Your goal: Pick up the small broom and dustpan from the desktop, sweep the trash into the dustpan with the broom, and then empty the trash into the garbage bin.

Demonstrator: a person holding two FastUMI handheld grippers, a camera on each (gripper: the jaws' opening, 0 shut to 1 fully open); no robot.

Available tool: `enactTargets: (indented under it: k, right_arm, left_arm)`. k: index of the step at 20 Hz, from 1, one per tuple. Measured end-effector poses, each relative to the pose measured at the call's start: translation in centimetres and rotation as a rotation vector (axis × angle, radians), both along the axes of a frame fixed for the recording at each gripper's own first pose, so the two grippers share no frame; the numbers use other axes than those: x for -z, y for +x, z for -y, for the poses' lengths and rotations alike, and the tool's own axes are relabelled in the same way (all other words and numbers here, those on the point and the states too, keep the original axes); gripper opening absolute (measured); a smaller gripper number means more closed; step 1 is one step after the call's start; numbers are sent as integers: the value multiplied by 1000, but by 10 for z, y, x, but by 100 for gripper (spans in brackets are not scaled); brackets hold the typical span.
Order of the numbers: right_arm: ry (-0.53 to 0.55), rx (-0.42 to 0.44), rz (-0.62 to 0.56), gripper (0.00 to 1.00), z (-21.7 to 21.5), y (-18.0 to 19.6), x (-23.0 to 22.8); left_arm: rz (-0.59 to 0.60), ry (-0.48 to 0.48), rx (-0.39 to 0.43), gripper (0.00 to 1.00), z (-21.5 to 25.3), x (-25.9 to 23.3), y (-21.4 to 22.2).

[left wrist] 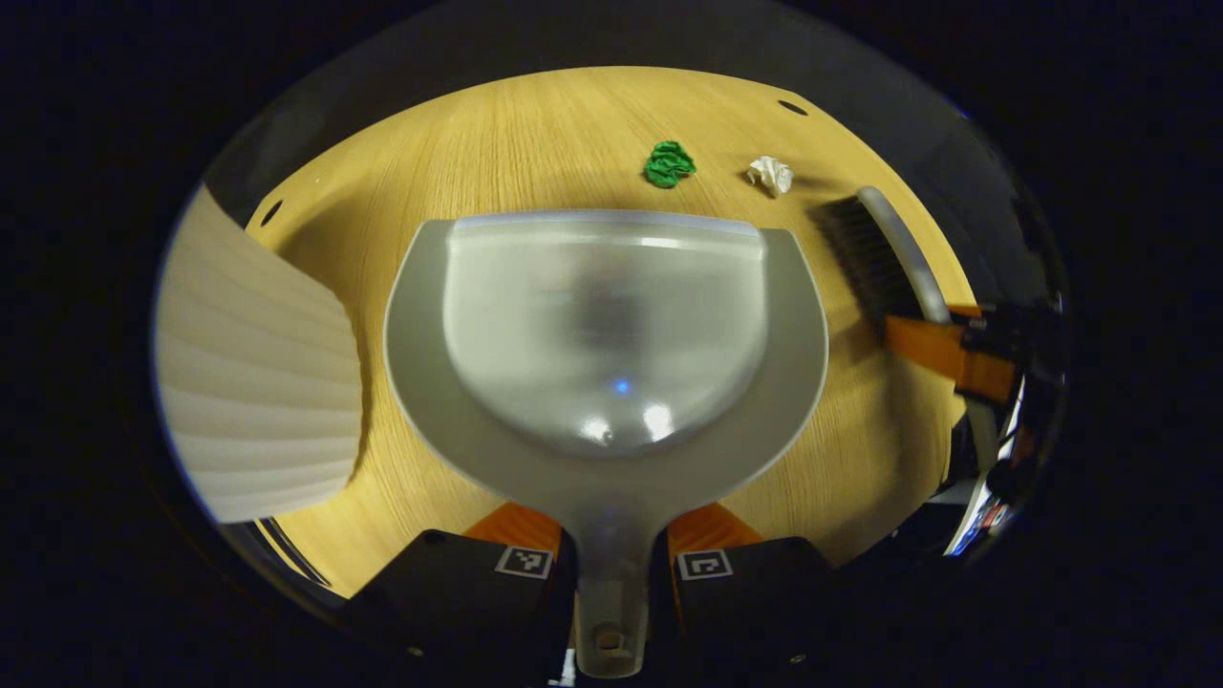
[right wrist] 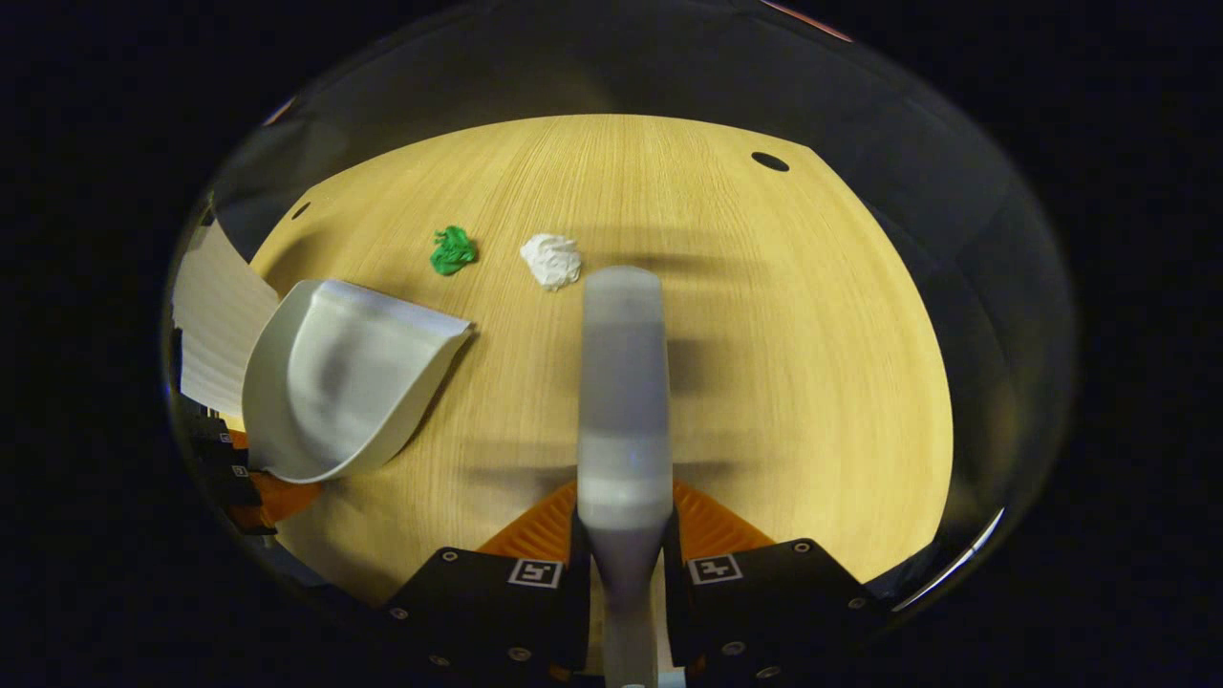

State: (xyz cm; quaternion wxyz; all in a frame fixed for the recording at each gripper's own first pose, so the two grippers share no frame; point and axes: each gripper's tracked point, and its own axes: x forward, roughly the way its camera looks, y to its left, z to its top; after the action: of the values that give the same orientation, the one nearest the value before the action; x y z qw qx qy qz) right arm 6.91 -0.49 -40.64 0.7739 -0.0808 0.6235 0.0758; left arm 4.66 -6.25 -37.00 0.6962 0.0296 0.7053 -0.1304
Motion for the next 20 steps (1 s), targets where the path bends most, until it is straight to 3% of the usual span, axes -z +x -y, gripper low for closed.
enactTargets:
  k: [1, 3, 10, 13, 19, 20]
  right_arm:
    - [4, -26, -5, 33, 0, 13, 1]
    - [-16, -85, -5, 33, 3, 42, 5]
    - [-23, -358, -20, 33, -25, 118, 26]
    - [56, -503, -75, 33, -58, 113, 22]
    - [309, -652, -268, 33, -131, 66, -7]
    - [348, -673, -311, 33, -141, 57, -15]
  left_arm:
    - [10, -4, 48, 33, -5, -2, 4]
    - [15, -4, 136, 33, -13, -1, 8]
    - [-60, -47, 255, 33, -22, 4, 12]
    - [-58, -56, 300, 33, -28, 7, 15]
    - [-60, -71, 314, 36, -29, 9, 13]
    - [-62, -73, 308, 33, -28, 8, 12]
